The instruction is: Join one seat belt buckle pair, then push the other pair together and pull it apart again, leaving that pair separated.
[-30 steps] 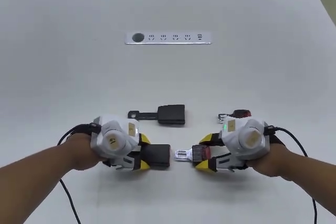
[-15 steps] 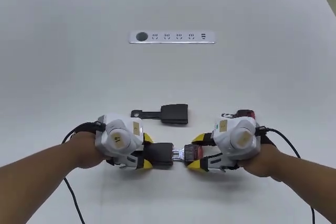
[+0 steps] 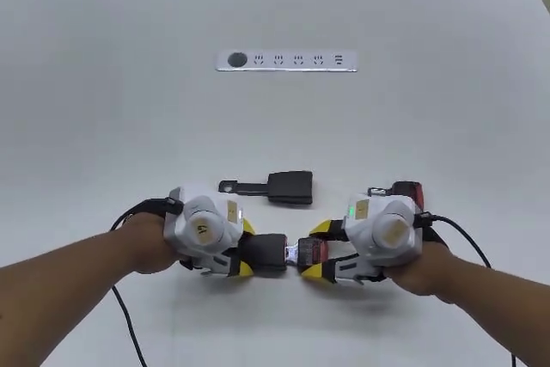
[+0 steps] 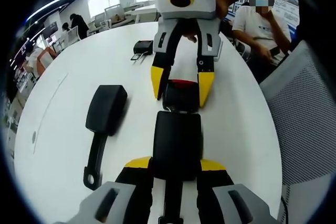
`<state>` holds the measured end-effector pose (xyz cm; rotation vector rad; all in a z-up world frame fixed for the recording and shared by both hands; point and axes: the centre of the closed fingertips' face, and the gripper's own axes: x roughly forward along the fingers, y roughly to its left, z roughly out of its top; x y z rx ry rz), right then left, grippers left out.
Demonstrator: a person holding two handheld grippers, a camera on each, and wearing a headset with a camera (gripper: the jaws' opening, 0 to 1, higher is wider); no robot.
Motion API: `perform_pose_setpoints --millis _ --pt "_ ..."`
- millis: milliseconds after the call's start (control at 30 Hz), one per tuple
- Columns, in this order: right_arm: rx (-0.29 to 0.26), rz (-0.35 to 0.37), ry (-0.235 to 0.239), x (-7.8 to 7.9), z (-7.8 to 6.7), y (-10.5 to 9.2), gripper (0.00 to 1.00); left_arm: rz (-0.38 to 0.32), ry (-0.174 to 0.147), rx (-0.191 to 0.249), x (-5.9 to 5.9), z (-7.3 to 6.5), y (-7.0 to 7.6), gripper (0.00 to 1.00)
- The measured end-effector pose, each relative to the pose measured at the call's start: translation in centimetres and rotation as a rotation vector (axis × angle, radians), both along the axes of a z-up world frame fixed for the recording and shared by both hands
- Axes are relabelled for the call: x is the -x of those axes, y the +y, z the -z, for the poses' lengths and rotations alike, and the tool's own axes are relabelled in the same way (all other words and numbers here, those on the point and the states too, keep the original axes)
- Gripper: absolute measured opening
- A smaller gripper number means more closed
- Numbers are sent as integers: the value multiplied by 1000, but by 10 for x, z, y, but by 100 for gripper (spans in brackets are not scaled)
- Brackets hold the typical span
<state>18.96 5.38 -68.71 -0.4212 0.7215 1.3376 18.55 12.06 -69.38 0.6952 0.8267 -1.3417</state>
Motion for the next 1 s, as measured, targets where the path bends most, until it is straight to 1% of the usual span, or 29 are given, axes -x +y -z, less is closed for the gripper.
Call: perform_pose_setpoints --millis 167,333,533,567,633,733,833,1000 --pt "-1 -10 0 -1 1 2 33 38 4 -18 1 1 1 32" --pt "-4 -11 0 0 2 4 33 62 6 -25 0 1 3 32" --pt "-4 -7 -1 0 3 9 33 60 8 -27 0 0 3 32" --pt "4 2 7 -1 5 8 33 68 10 -25 2 0 2 32" --pt "1 -1 1 -4 9 7 33 62 12 -25 2 -1 4 32" --pt "8 -3 2 -3 7 9 33 57 13 -20 2 -2 3 32" --pt "9 -1 2 -4 10 10 33 57 14 -18 1 -2 4 32" --pt "17 -3 0 -3 9 10 33 61 13 -21 0 -1 5 32"
